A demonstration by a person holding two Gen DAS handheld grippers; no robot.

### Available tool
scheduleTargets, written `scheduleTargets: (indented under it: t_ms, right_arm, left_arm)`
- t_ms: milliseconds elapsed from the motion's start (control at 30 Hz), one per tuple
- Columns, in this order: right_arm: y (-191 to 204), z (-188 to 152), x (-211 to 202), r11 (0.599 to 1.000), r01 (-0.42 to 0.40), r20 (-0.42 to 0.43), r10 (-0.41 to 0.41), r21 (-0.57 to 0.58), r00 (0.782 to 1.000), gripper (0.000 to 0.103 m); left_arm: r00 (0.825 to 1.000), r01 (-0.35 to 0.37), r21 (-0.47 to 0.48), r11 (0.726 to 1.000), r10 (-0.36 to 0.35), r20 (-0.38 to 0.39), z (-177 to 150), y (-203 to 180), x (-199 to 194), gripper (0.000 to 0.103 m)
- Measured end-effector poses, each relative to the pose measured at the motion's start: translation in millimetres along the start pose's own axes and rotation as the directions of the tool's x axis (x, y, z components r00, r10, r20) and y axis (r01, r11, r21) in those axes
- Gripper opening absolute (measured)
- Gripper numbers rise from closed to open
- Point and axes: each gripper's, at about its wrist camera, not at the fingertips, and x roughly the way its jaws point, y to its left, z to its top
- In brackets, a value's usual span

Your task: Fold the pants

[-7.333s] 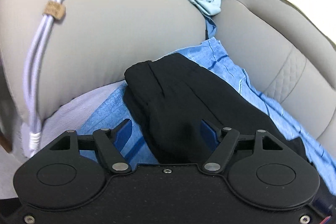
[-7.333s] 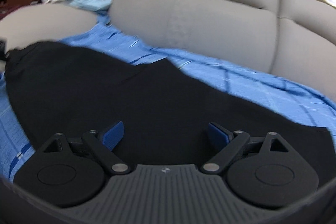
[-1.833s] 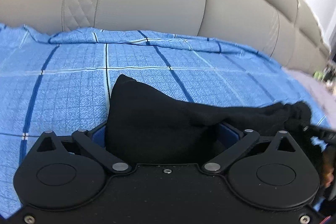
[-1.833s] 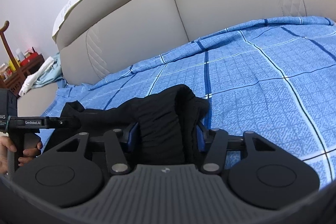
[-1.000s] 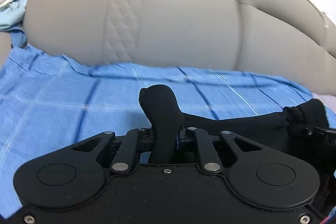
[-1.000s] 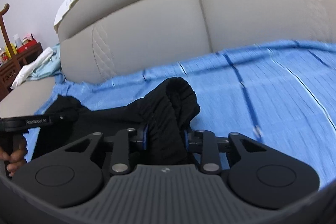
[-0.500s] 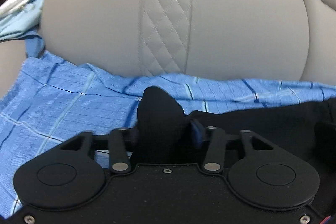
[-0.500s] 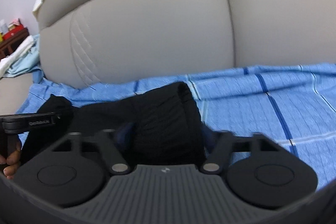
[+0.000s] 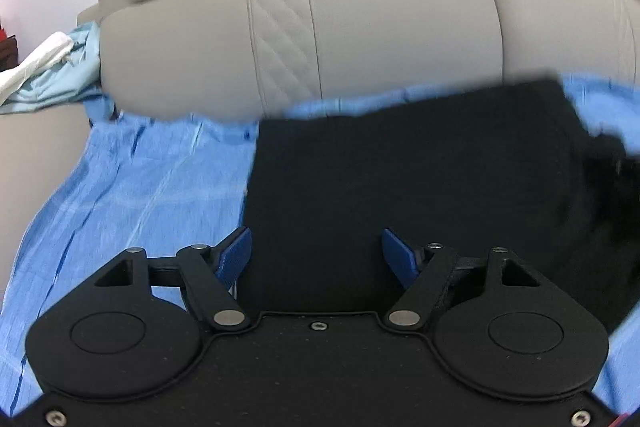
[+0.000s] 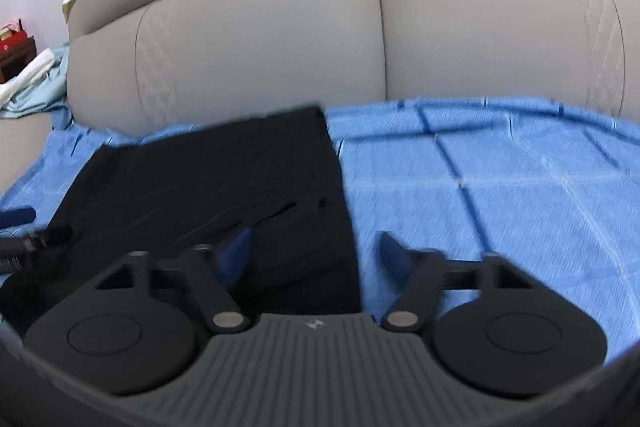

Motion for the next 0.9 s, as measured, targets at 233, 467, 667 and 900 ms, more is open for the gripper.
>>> scheduleTargets:
  t_ms: [233,467,667,900]
  right_arm:
    - [16.2,-12.7,-21.5,1.0,0.02,-0.025,-0.021,-0.023,0.999,0.046]
    - [12.4,-21.6,-25.1,1.0,0.022,-0.019,-0.022,0.001,1.0,0.062]
    - [38.3,-41.2,-59.6,0.991,0.07,0.06,-0.063,-0.112,0.996,0.081]
    - [63.6,-71.1,-92.5,0.982,0.113,0.149,-0.091,-0.149,0.985,0.093]
  left_arm:
    - [1.0,0.015,-0.037,0.999,-0.015,0.019,-27.9,11.5,-18.4,0.072]
    - [1.0,0.027,-0.067,0.997,-0.026,0.009,-33.9,17.4,-27.6,0.074]
    - [0.998,0.065,-0.092,0.994,-0.064,0.007,-34.6,9.5,-56.0,0.085]
    - [0.994,0.107,-0.091,0.99,-0.108,-0.01,-54.6,-10.8,-83.3,0.098]
